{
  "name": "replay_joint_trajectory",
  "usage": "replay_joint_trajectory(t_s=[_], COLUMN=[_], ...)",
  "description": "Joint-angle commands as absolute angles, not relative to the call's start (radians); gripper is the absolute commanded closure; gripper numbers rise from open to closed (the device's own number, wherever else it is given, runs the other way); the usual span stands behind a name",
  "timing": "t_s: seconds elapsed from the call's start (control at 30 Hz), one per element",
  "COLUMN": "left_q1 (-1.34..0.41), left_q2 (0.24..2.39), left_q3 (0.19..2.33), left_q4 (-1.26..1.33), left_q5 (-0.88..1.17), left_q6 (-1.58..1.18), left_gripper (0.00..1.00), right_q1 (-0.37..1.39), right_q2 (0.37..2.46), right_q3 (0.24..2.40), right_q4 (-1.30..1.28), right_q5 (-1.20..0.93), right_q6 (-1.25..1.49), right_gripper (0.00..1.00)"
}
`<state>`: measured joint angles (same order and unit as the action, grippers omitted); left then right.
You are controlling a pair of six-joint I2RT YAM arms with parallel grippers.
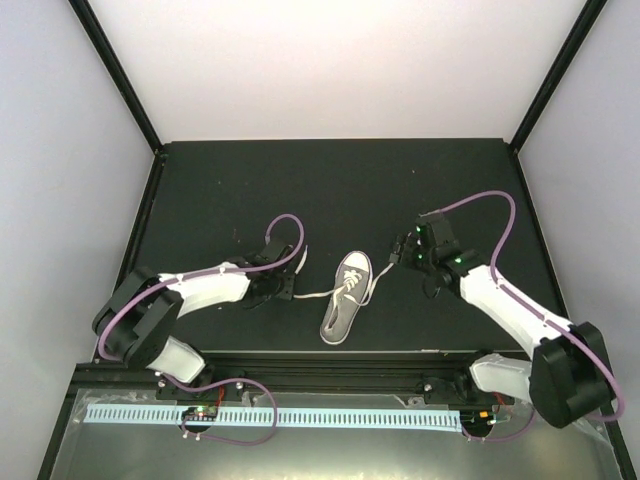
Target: Tie the shoes
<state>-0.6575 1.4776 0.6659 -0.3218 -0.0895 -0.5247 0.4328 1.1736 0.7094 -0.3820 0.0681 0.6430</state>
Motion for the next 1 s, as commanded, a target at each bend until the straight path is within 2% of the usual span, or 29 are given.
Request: replay_joint_trajectory(t_s=[0.0, 0.03, 0.17, 0.27, 0.4, 0.57, 0.77, 0.97], left_q1=[-0.669, -0.669, -0.67, -0.67, -0.674, -0.674, -0.677, -0.701], left_q2=[1.53, 1.538, 1.555, 1.527, 1.387, 1.183, 1.133, 1.123], left_q3=[0.716, 0.718, 0.715, 0.701, 0.633, 0.528, 0.526, 0.526], left_q4=[-0.296, -0.296, -0.27, -0.23, -0.08, 0.194, 0.296, 0.376], left_q5=[-0.082, -0.081, -0.068, -0.084, -0.035, 0.124, 0.279, 0.311], left_q6=[-0.504, -0.504, -0.515, -0.525, -0.466, -0.373, -0.36, -0.409], left_gripper=[0.58, 0.6, 0.83, 0.98, 0.99, 0.99, 0.98, 0.98], right_q1=[0.417, 0.415, 0.407, 0.406, 0.406, 0.408, 0.442, 0.558], right_q2=[1.253, 1.272, 1.364, 1.411, 1.34, 1.189, 1.137, 1.168], right_q3=[0.755, 0.757, 0.776, 0.801, 0.767, 0.734, 0.677, 0.673], right_q4=[-0.385, -0.381, -0.373, -0.38, -0.321, -0.233, 0.014, 0.113], right_q5=[0.048, 0.049, 0.044, 0.014, -0.091, -0.38, -0.739, -0.749], right_q6=[0.62, 0.621, 0.623, 0.603, 0.554, 0.532, 0.692, 0.861], right_gripper=[0.11, 0.1, 0.12, 0.18, 0.19, 0.16, 0.1, 0.11])
